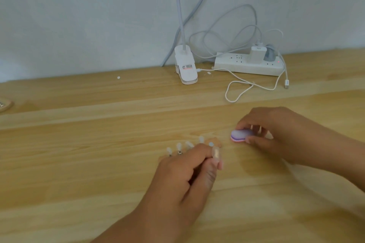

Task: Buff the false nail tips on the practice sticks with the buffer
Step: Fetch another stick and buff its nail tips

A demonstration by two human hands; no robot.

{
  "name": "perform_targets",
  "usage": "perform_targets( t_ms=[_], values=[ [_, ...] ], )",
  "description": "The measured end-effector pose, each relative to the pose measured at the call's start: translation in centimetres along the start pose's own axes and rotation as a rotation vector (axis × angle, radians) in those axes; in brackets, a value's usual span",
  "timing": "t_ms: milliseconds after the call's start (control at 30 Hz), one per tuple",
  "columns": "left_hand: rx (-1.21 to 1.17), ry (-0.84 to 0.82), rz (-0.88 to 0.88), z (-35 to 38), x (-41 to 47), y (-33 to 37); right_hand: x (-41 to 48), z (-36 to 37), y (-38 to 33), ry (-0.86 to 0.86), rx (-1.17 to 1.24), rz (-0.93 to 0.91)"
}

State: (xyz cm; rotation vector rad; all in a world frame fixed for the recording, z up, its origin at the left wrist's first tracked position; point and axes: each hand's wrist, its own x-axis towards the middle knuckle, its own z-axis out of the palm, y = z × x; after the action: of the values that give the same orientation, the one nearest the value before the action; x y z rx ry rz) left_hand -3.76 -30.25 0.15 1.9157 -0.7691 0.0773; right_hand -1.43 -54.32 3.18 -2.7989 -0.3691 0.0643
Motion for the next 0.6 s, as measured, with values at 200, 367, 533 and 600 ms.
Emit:
perform_targets(
  t_ms=[200,367,533,600],
  values=[
    [-0.130,0.093,-0.157,0.0,0.3,-0.5,-1.6,1.7,-3.4,0.550,0.258,-0.326],
    [-0.095,0.087,-0.147,-0.2,0.3,-1.0,-2.8,5.8,-5.2,0.622,0.248,-0.422],
    [-0.150,0.094,-0.167,-0.3,0.4,-1.4,-2.3,6.4,-4.1,0.628,0.245,-0.403],
    [-0.162,0.089,-0.156,-0.4,0.4,-1.5,-2.2,6.3,-4.0,0.624,0.265,-0.417]
  ],
)
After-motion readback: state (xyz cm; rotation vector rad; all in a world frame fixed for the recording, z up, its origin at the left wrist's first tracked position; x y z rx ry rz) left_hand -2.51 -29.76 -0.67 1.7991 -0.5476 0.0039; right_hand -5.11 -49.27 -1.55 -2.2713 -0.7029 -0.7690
